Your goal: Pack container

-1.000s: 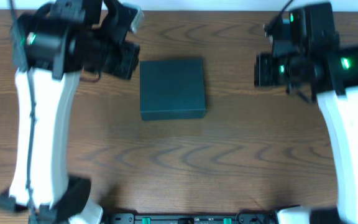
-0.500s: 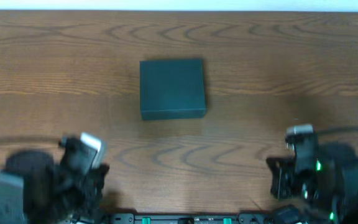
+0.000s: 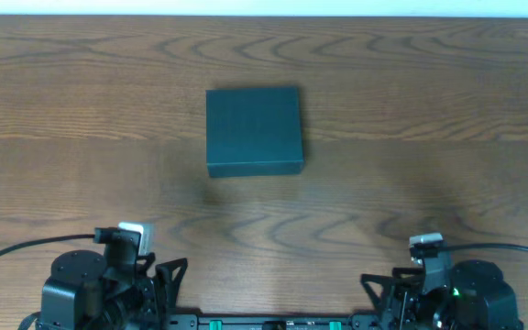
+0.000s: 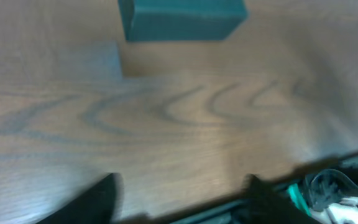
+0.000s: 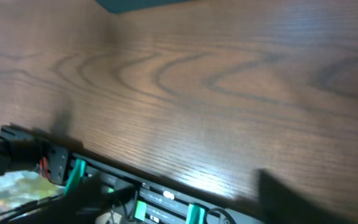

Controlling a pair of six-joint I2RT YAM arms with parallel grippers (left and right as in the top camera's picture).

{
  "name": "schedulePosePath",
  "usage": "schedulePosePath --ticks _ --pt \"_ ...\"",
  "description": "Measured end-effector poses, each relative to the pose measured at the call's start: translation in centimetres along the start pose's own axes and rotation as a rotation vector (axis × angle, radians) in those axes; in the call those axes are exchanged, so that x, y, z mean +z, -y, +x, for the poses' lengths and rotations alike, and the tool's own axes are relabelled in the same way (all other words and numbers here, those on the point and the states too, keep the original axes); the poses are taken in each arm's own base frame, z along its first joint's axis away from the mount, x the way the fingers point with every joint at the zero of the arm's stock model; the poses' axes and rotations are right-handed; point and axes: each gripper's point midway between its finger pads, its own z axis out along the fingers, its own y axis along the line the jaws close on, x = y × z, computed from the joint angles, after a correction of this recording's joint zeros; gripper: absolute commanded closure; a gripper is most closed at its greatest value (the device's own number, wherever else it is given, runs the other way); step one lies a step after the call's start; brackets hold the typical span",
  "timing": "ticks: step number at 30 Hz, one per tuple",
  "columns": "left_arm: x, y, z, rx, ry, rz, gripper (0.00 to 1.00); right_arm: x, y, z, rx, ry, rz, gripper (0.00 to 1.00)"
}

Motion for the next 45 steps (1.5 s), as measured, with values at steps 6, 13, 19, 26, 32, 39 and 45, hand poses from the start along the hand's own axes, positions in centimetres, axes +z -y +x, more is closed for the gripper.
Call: schedulePosePath --ticks 6,13,19,26,32,39,45 --pt "-0.1 0.5 -1.6 -0.044 0.063 0.022 0.05 0.0 -0.4 -0.7 0.016 0.026 -0.016 0.01" --pt "0.0 0.5 -1.4 -0.102 0.056 0.022 0.05 0.0 -0.3 -0.5 0.026 0.021 -0.014 0.01" --pt "0.0 0.5 -1.4 -0.114 0.056 0.022 0.05 0.0 -0.3 -0.5 0.026 0.02 -0.014 0.01" --pt "-0.1 -0.3 -1.7 -0.102 0.075 -0.021 0.05 0.0 -0.3 -0.5 0.026 0.02 -0.014 0.01" --pt "-1.2 -3.9 -4.6 -0.124 0.304 -0.202 0.04 0.0 -0.3 -0.5 0.026 0.019 -0.013 0.01" --pt "1.3 -10.5 -4.7 -0.178 0.516 -0.417 0.05 0.1 -0.3 -0.4 0.027 0.016 -0.013 0.01" --pt "3.6 -14.1 -3.8 -0.188 0.598 -0.495 0.05 0.1 -0.3 -0.4 0.028 0.014 -0.015 0.01"
